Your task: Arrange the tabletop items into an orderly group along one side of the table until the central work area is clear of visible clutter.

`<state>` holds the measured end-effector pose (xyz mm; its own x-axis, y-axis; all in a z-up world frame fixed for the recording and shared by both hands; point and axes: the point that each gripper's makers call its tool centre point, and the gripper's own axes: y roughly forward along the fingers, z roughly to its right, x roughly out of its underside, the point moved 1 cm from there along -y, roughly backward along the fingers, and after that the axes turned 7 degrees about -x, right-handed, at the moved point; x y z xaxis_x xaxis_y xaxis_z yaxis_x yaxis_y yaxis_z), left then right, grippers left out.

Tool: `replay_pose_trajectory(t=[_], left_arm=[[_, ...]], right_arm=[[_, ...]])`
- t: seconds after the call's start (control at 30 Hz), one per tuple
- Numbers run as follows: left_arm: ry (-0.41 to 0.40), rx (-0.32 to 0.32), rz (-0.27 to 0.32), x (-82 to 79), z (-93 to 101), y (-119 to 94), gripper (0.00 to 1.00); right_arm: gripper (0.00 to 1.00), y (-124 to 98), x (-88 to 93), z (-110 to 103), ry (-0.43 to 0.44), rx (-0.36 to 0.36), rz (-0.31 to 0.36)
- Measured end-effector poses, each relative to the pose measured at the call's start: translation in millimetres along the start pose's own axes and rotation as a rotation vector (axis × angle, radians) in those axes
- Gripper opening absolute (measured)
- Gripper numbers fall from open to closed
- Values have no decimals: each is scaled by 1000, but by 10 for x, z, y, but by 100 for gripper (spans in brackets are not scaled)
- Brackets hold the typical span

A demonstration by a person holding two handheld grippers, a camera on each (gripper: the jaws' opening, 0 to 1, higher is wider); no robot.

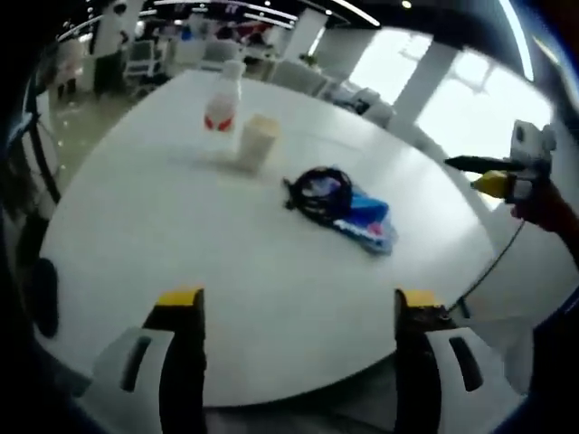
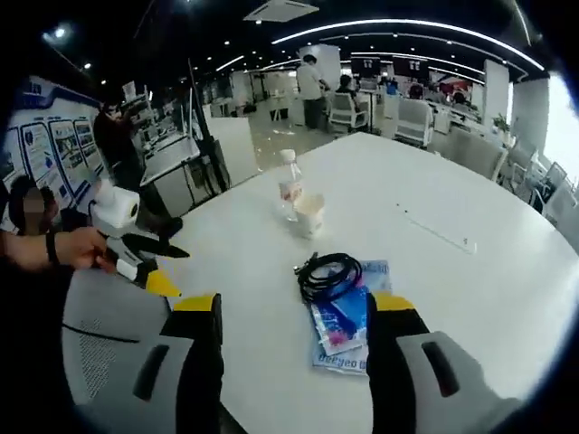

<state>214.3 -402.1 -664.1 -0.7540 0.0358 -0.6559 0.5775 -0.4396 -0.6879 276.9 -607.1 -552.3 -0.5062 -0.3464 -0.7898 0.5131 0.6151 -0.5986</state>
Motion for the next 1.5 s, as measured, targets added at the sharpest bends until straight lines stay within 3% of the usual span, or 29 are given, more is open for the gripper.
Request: replay_pose_trajectory(t=[0.13,0.27,0.3,0.4,0.53,0.7,0.93,1.07,1.1,1.3,1.5], left_arm=[[-5,0,5,-8,5,8,83],[-6,-4,9,-5,-5,17,83],[-9,0,10,-6,-1,19,83],[-16,5,12,-1,6,29,83],[-25,9,14,2,17,33,83],[-32,15,14,15,28,37,83],[-54,28,19,8,19,31,82],[-69,30,24,-6,-2,27,82],[-74,30,26,-11,-8,23,82],[-105,28,40,-37,-61,-1,82],[-147,66,59,-80,-41,1,82]], right_arm=[[65,136,-320,120,-15,-16,-5],[64,232,-595,288,-100,2,-75],[65,273,-749,339,-123,7,-72],[65,358,-1175,391,-86,-22,-24],[65,441,-1493,518,-175,16,-78],[63,655,-2025,619,-179,-21,-50],[63,1036,-2359,616,-287,-44,-133],[63,1234,-2366,605,-298,-63,-166],[63,1367,-2373,697,-294,-69,-187],[63,1707,-1987,656,-312,-109,-307],[63,2093,-1610,764,-276,-146,-394]])
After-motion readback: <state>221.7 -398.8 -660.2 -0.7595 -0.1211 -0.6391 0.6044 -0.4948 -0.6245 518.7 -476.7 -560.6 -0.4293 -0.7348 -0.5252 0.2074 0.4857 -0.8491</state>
